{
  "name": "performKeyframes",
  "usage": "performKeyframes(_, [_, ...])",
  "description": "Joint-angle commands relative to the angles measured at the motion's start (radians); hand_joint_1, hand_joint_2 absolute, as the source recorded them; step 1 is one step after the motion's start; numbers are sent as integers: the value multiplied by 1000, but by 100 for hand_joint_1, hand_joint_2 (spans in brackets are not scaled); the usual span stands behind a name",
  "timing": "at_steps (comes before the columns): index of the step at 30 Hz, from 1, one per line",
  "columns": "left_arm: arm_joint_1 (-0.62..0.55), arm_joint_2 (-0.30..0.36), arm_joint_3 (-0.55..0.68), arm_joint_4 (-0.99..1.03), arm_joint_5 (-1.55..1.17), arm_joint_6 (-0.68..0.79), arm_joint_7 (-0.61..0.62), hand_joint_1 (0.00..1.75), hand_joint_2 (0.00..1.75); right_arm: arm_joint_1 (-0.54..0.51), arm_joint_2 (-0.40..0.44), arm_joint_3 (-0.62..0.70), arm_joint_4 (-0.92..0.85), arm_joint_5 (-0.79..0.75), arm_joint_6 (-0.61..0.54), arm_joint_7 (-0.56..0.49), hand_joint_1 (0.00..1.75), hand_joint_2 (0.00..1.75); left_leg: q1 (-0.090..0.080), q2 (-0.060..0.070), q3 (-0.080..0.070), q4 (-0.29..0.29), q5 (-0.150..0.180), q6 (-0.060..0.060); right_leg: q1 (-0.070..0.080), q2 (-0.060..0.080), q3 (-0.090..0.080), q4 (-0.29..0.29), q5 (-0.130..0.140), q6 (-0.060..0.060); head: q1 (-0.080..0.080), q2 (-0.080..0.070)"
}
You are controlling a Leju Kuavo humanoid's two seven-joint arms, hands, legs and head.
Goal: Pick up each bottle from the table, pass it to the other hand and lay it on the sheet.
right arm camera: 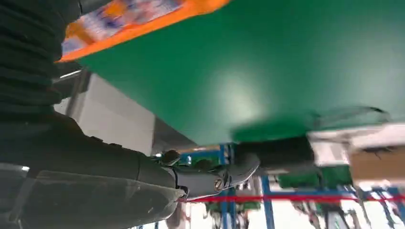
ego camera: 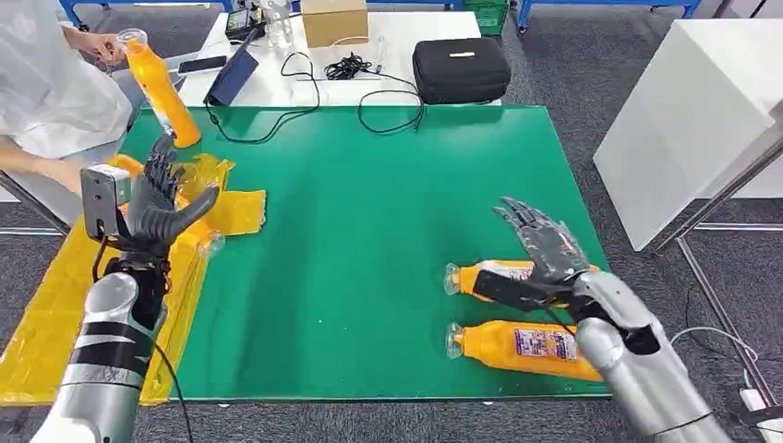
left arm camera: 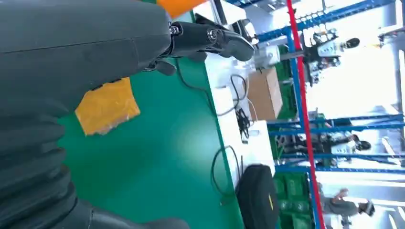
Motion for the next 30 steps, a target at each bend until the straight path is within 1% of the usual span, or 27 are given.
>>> performKeyframes(1, [26,10,-82,-35,20,4,-11,0,175,-143,-108,105,229,-44,25,-7,0,175,1,2,3,0,-2,-1,1,1,2,-1,-1,-1,-1,0])
performKeyframes(2, [26,11,-84,-36,21,5,-11,0,175,-141,-108,110,229,-47,21,-4,0,175,1,3,5,0,-3,-1,1,1,4,-1,-2,-1,-1,0])
performKeyframes(3, [30,10,-87,-39,21,5,-11,0,175,-135,-102,107,240,-64,25,4,0,175,1,2,3,0,-1,-1,1,1,2,0,-1,-1,-1,0])
performKeyframes(4, [34,7,-92,-42,22,5,-11,0,175,-129,-100,112,257,-70,27,5,0,175,1,2,5,0,-3,-1,2,1,4,-1,-2,-1,-1,0])
performKeyframes(6, [38,4,-99,-42,23,7,-14,0,175,-128,-94,121,289,-77,24,2,0,175,1,2,4,-1,-2,-1,2,0,3,-1,-1,-1,-1,0])
performKeyframes(14, [38,3,-100,-42,23,8,-15,0,175,-130,-93,122,295,-79,21,0,0,175,2,3,3,0,-2,-1,2,1,3,0,-1,-1,-1,0])
performKeyframes(18, [42,-1,-108,-35,26,19,-21,0,175,-137,-78,150,344,-97,27,-11,0,175,2,2,3,-1,-2,-1,2,1,2,-1,-1,-1,-1,0])
performKeyframes(24, [26,-7,-125,1,21,42,-29,0,175,-140,-85,199,398,-154,53,-34,0,175,3,3,5,0,-3,-1,3,1,5,-1,-2,-1,-1,0])
performKeyframes(25, [22,-7,-128,11,23,42,-31,0,175,-133,-90,203,400,-167,52,-38,0,175,2,2,4,-1,-2,-1,2,0,3,-1,-1,-1,-1,0])
performKeyframes(27, [22,-10,-129,15,23,43,-31,0,175,-124,-95,204,405,-169,52,-39,0,175,3,2,6,0,-3,-1,3,0,6,-1,-2,-1,-1,0])
performKeyframes(30, [23,-10,-129,16,24,43,-32,0,175,-122,-96,204,408,-170,52,-38,0,175,2,1,3,-1,-1,-1,2,0,3,-1,-1,-1,-1,0])
